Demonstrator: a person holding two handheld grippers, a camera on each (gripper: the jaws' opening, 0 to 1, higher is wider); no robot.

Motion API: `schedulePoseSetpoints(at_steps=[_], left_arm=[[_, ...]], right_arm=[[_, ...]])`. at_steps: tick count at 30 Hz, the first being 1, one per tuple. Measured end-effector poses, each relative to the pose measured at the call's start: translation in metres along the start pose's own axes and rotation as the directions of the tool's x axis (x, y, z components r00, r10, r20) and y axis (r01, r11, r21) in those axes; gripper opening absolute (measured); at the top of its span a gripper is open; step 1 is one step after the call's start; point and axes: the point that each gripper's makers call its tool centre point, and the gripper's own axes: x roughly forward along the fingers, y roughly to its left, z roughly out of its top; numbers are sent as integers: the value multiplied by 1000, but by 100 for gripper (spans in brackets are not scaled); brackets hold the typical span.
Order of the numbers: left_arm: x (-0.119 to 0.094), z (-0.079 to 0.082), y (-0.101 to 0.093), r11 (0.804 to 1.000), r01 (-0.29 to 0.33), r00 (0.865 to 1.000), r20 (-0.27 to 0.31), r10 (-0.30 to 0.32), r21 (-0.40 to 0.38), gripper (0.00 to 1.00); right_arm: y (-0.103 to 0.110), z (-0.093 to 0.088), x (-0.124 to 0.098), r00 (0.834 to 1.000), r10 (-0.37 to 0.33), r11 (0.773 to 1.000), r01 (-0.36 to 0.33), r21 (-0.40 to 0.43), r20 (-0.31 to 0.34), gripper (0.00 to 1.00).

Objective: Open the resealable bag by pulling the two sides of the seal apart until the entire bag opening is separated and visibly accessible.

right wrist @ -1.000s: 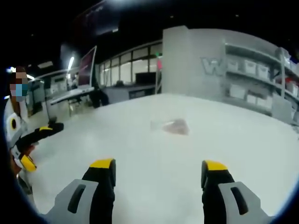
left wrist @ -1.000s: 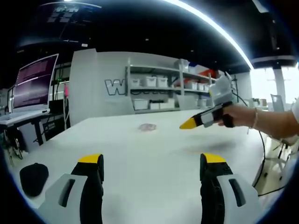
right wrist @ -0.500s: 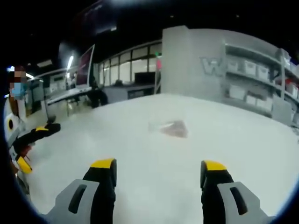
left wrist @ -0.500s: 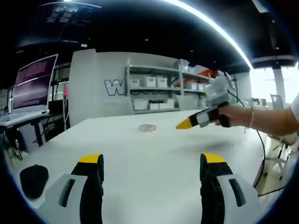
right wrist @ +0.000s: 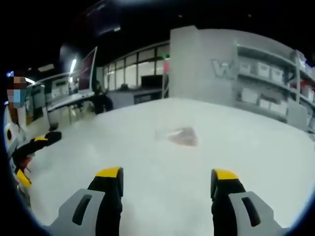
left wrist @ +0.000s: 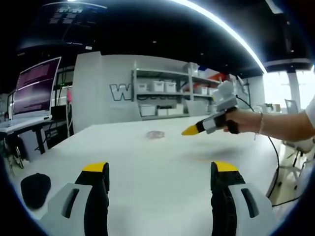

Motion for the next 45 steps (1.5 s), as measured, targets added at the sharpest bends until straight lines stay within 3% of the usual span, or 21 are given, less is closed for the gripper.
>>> schedulePoseSetpoints(at_steps=[27, 45], left_arm=[[1, 4, -6, 1000, 21, 1000, 13, -21, -6, 83], [2, 5, -10, 1000, 29, 999, 13, -29, 1, 83]], right_arm=[[-13, 10, 24, 1000, -9, 999, 10, 40, -11, 70], [-16, 2, 33, 999, -29, 998, 31, 56, -33, 65]])
